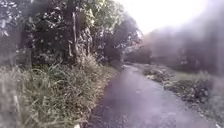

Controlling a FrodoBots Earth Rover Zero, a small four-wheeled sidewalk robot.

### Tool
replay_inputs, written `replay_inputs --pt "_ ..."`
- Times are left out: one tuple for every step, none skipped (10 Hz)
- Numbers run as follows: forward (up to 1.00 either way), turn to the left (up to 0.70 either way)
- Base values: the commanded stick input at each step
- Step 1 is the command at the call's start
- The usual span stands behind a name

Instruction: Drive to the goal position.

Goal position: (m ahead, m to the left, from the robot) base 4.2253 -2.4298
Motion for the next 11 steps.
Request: replay_inputs --pt "0.85 -0.33" --pt "0.85 -0.34" --pt "0.85 -0.34" --pt "0.85 -0.34" --pt "0.85 -0.34" --pt "0.85 -0.34" --pt "0.85 -0.34" --pt "0.85 -0.34" --pt "0.85 -0.32" --pt "0.85 -0.18" --pt "0.85 0.0"
